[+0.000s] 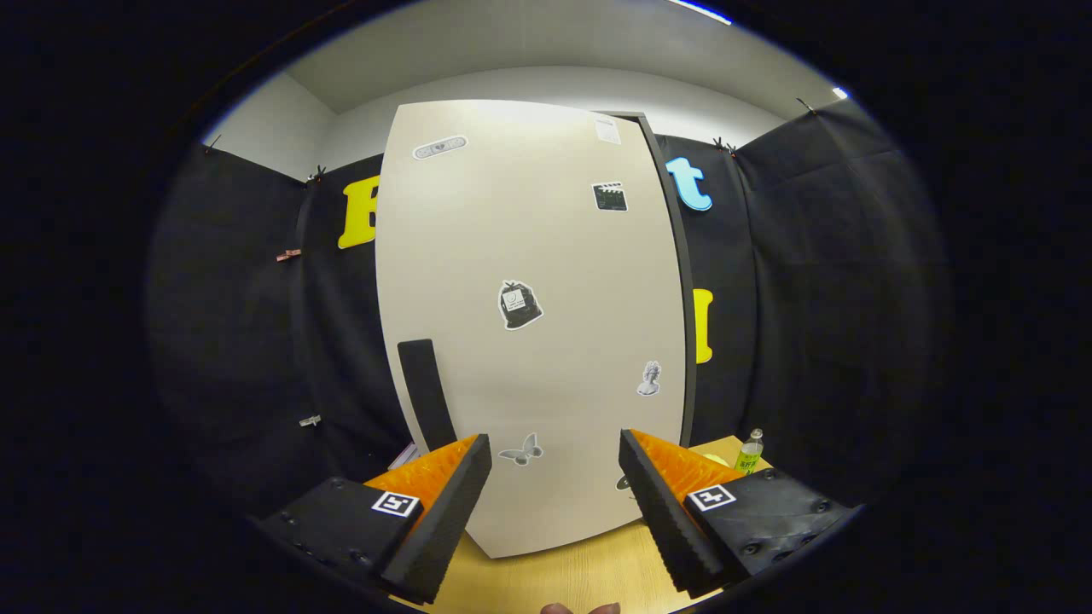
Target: Open the shoe cabinet door, grab the shoes and put them into the shoe cabinet, then close the shoe cabinet door.
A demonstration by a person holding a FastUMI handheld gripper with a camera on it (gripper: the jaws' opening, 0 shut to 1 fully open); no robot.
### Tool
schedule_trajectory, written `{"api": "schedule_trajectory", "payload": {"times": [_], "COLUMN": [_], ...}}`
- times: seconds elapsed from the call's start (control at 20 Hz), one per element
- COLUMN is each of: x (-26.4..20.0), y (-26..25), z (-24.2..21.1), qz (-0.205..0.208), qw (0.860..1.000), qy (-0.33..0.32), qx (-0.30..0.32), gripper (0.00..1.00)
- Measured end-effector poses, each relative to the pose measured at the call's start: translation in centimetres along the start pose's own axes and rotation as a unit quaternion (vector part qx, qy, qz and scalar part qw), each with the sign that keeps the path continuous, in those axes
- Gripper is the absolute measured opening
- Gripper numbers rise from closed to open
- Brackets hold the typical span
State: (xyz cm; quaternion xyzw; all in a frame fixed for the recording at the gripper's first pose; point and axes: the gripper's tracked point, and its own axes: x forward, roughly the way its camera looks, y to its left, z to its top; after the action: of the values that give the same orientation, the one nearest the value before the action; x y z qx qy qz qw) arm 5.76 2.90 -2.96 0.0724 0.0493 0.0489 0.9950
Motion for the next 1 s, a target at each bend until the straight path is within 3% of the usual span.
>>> {"api": "schedule_trajectory", "payload": {"times": [1.0], "x": [-0.69], "y": [0.11], "z": [0.13], "qz": [-0.002], "qw": [1.0], "qy": [-0.003], "qx": [-0.003], "gripper": [0.98]}}
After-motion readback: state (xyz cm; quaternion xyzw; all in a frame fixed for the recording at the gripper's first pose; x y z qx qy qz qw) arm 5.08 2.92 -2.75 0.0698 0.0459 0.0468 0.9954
